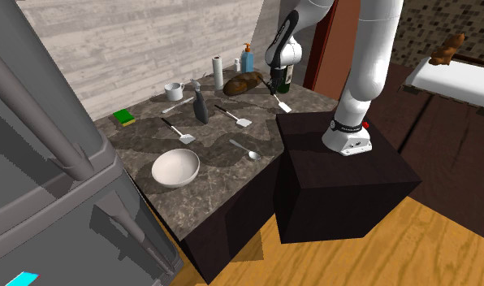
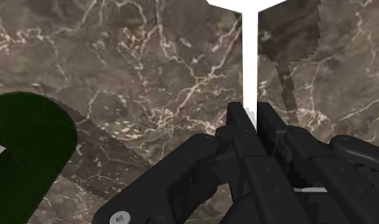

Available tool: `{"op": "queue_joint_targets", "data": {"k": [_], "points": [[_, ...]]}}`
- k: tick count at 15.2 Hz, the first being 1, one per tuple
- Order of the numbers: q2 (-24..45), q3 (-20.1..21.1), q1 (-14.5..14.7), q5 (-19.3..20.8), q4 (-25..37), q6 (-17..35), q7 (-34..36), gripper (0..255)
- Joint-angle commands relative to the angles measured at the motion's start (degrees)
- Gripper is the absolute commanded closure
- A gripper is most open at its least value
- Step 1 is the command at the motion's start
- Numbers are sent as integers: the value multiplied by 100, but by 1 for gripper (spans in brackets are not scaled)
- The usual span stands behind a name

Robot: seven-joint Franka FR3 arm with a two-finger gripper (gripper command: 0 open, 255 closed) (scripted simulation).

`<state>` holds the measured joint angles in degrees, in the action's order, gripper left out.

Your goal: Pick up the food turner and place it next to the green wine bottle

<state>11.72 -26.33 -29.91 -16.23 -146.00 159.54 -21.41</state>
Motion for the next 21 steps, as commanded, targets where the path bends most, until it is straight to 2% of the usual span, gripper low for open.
{"op": "queue_joint_targets", "data": {"k": [1, 8, 9, 17, 18, 21], "points": [[172, 141, -83, -239, 26, 129, -162, 255], [807, 769, -554, -1020, 183, 579, -762, 255], [979, 949, -696, -1204, 239, 700, -910, 255], [977, 954, -702, -1194, 237, 700, -902, 255], [977, 954, -702, -1194, 237, 700, -902, 0], [977, 954, -702, -1194, 237, 700, -902, 0]]}}
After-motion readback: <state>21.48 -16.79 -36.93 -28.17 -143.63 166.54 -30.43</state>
